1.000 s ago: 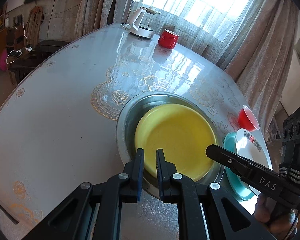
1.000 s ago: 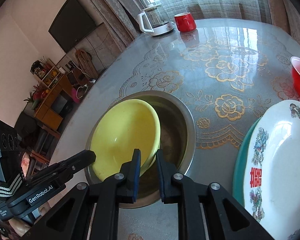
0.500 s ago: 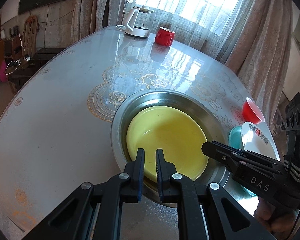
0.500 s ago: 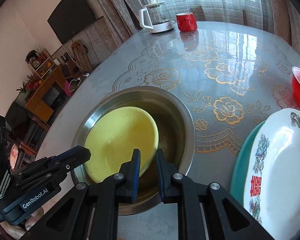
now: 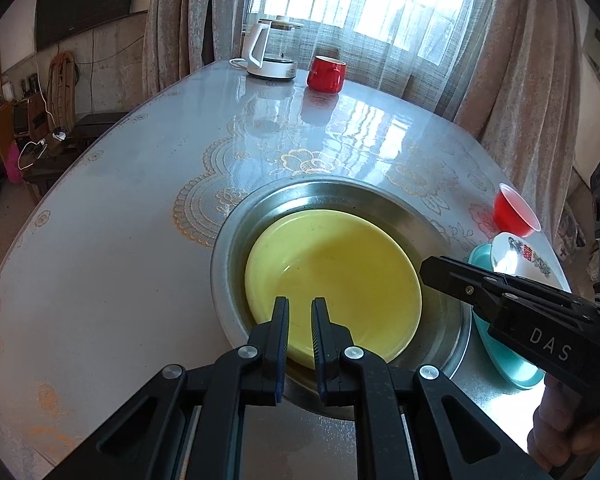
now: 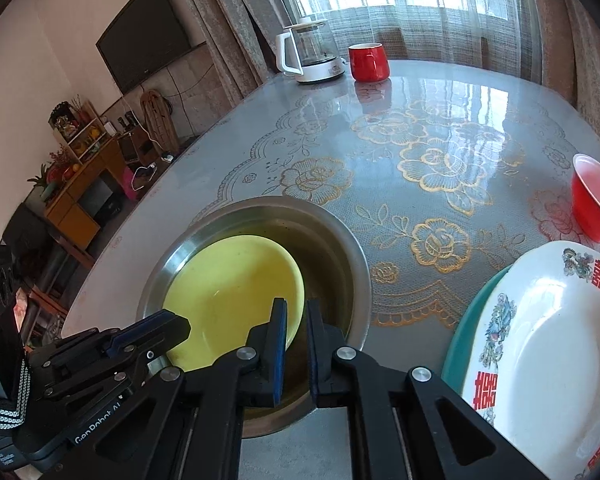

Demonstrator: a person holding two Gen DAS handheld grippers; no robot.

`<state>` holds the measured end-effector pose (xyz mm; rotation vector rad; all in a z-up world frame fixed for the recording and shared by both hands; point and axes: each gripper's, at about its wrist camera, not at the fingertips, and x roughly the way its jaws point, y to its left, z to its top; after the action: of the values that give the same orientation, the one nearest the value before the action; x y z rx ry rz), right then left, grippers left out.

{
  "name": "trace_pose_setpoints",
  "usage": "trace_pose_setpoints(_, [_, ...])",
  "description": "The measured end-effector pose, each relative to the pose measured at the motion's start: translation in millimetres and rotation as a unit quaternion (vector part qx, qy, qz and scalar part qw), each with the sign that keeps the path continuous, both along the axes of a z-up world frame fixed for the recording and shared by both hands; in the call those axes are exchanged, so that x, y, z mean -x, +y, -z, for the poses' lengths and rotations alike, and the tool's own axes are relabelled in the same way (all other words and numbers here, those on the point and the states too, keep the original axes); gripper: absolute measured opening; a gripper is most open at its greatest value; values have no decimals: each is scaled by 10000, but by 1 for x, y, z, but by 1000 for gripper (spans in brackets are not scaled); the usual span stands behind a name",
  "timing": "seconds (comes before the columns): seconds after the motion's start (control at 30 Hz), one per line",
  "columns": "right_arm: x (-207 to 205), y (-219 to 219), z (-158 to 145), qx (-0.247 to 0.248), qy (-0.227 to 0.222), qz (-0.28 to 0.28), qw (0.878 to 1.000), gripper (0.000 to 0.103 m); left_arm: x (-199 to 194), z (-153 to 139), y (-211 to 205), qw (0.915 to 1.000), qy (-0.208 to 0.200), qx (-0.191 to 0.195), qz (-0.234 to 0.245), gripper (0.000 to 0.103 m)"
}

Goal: Organize plates and bowls
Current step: 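Carry the yellow bowl with the right gripper into the steel bowl, then open the right gripper and withdraw from the yellow bowl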

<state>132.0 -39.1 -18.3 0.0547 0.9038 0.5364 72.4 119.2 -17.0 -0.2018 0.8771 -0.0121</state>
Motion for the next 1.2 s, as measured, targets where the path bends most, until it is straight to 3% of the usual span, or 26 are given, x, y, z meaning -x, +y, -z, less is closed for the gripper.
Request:
trace_pose_setpoints(0.1, [1,8,1,145,-23,-48,9999,19,0,-1,2,10000,-19,-23,-18,11])
trace_pose_setpoints(0.3, [1,12,2,233,-74,-89,9997,19,1,-1,1,10000,-45,-51,-17,11])
trace_pose_setpoints(0.53, [1,15,5,896,-375,224,9950,19,3,-3,0,9998,-119,-166,-40,11])
trace_pose_setpoints(0.83, [4,-3,-1,447,-462,447,9969,21,2,-3,-3,9997,-144,-179,18,13])
trace_pose_setpoints(1.2, [18,-47,-9,-179,-468,922,9945,34,5,-9,-16,9986,-282,-424,119,17])
